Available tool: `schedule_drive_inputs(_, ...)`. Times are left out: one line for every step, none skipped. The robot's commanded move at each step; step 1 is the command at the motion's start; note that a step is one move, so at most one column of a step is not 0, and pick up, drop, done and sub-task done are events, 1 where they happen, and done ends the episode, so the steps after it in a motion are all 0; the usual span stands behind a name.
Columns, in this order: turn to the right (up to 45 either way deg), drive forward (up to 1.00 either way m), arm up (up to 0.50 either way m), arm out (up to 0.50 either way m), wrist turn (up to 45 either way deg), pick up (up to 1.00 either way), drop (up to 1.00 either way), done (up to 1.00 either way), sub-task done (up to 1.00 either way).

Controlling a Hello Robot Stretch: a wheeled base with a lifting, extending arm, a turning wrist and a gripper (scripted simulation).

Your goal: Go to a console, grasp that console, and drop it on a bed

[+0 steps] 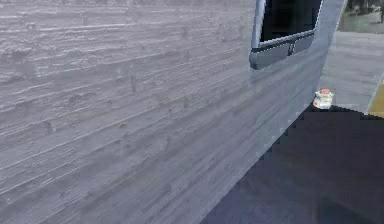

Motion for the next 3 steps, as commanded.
schedule_drive_inputs(15.0, 0.0, 0.0, 0.0, 0.0, 0.0, 0.0, 0.0, 0.0)
schedule_drive_inputs(0.0, 0.65, 0.0, 0.0, 0.0, 0.0, 0.0, 0.0, 0.0)
schedule_drive_inputs(27.0, 0.0, 0.0, 0.0, 0.0, 0.0, 0.0, 0.0, 0.0)
